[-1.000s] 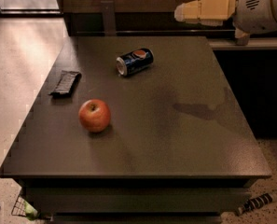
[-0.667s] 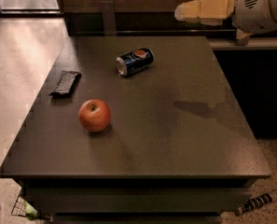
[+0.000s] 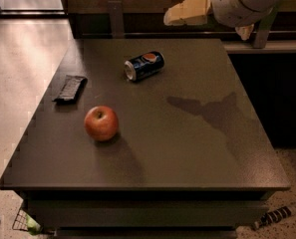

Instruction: Place pepsi can upright

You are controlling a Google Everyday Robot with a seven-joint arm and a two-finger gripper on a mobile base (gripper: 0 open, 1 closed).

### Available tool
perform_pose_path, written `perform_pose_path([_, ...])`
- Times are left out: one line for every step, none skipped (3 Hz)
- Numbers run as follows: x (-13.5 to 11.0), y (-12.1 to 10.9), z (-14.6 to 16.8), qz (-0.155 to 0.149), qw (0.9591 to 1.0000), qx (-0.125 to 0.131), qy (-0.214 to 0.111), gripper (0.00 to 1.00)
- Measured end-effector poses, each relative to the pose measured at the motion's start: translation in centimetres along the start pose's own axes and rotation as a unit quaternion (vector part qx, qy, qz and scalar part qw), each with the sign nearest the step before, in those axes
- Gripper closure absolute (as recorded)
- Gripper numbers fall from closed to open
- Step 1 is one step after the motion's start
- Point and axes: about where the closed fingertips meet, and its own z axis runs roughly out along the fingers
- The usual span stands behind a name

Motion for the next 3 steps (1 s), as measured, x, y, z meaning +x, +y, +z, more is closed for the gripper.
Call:
perform_pose_path([-0.3,-2.1,3.8,0.056,0.995,0.081,0.016,0.0])
perform_pose_path([0.0,-3.4,5.3,0.112,0.985,0.131,0.016,0.0])
perform_pose_path([-1.8,-3.3,7.3,0.245,0.9622,0.119,-0.001,0.0])
